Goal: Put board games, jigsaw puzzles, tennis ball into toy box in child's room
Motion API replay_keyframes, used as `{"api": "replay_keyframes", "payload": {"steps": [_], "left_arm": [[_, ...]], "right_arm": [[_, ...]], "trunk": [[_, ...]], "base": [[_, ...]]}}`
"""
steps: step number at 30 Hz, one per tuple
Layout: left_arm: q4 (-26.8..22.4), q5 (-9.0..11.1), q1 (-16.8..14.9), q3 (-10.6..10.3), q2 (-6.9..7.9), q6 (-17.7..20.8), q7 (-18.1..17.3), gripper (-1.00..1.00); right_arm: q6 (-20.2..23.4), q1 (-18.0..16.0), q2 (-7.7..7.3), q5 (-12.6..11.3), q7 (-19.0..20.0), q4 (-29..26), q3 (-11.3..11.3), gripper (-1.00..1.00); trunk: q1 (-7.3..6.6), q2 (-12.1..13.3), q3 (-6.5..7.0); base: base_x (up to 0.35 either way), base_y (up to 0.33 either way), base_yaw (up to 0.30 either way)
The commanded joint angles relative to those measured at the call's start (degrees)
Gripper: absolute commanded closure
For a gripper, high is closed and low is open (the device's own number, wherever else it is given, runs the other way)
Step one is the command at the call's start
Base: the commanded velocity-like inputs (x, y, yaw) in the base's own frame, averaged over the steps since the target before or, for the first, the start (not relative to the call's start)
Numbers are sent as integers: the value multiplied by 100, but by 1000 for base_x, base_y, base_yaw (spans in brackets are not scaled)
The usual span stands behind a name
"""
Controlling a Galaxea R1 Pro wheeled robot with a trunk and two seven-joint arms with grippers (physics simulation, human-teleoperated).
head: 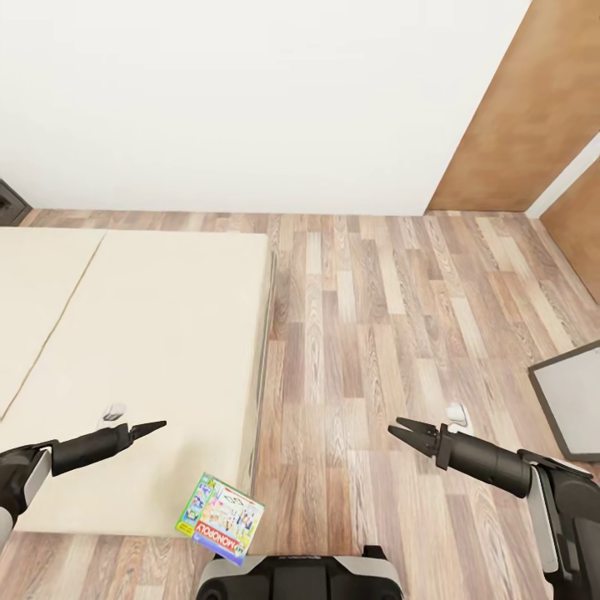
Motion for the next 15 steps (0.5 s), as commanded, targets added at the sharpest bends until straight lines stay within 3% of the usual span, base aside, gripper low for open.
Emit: {"api": "replay_keyframes", "payload": {"steps": [1,15], "left_arm": [[-1,1,-3,17,-1,64,-20,-100],[2,-3,-3,34,25,108,8,-100]], "right_arm": [[56,-3,-1,-16,9,-1,-2,-100],[29,-3,-1,-71,13,-1,-24,-100]], "trunk": [[3,-7,4],[3,-7,134]], "base": [[0,0,0],[0,0,0]]}}
